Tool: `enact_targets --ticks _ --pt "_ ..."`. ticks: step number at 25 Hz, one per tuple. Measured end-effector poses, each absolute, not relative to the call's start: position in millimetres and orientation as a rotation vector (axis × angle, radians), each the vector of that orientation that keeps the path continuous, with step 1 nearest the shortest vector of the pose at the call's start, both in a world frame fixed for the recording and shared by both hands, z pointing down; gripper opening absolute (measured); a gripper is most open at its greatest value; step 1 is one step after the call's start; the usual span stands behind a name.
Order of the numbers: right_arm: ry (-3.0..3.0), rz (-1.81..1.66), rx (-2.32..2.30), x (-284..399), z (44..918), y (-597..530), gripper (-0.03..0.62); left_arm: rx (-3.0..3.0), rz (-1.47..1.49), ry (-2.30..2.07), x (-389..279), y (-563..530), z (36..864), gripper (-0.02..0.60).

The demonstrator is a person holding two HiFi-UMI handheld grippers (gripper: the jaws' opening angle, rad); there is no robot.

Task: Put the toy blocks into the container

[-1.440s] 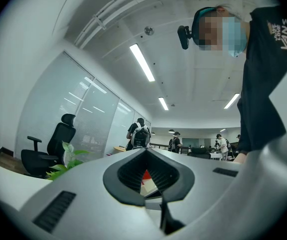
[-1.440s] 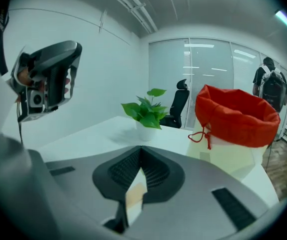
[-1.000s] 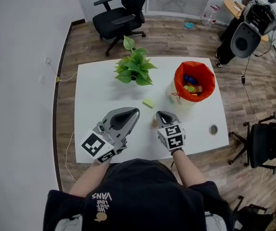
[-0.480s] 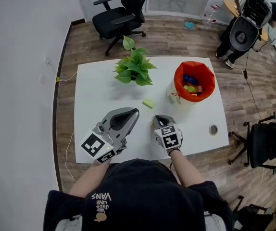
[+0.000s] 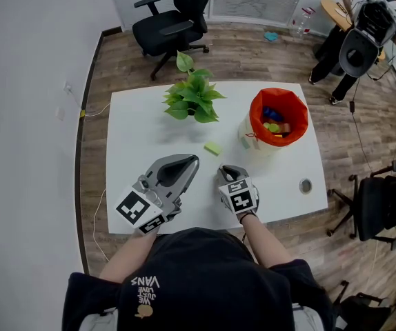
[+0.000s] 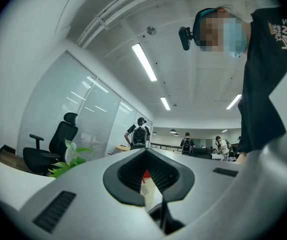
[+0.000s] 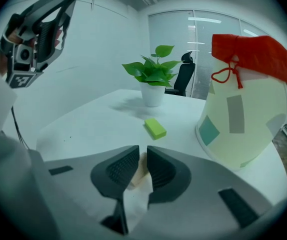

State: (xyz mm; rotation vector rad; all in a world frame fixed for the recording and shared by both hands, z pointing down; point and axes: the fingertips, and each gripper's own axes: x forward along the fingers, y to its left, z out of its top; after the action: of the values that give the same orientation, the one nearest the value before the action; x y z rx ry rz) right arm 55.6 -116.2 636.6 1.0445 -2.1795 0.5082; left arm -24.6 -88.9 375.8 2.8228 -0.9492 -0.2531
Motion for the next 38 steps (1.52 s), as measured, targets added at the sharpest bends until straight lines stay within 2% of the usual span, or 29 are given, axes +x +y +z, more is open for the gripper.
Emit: enact_targets --ticks 1,5,6,13,20,28,38 --pt "-2.177 0.509 1.046 55 637 -116 0.052 2.823 -0.254 -0.948 -24 -89 376 0.011" --pt "-2.156 0.511 1.084 53 636 -114 0.18 2.823 -0.257 -0.948 -25 -88 375 0.011" --pt "-2.15 0.505 1.092 53 636 -114 0.189 2.823 -0.257 -0.948 -25 -88 375 0.011" --pt "-2.13 0.471 1.206 64 628 -112 0.196 2.82 -0.257 -0.945 -26 -86 377 0.011" --pt "-2.05 0.585 1.228 74 646 -107 0.209 2.814 -0.263 -0.94 -26 -85 378 0.011" --pt "-2.055 0.661 1.212 67 651 -112 0.261 2.81 -0.267 -0.945 -28 -85 378 0.011" --pt "-1.989 0.694 1.161 71 670 -120 0.261 2.799 -0.262 -0.959 -32 -87 381 0.011"
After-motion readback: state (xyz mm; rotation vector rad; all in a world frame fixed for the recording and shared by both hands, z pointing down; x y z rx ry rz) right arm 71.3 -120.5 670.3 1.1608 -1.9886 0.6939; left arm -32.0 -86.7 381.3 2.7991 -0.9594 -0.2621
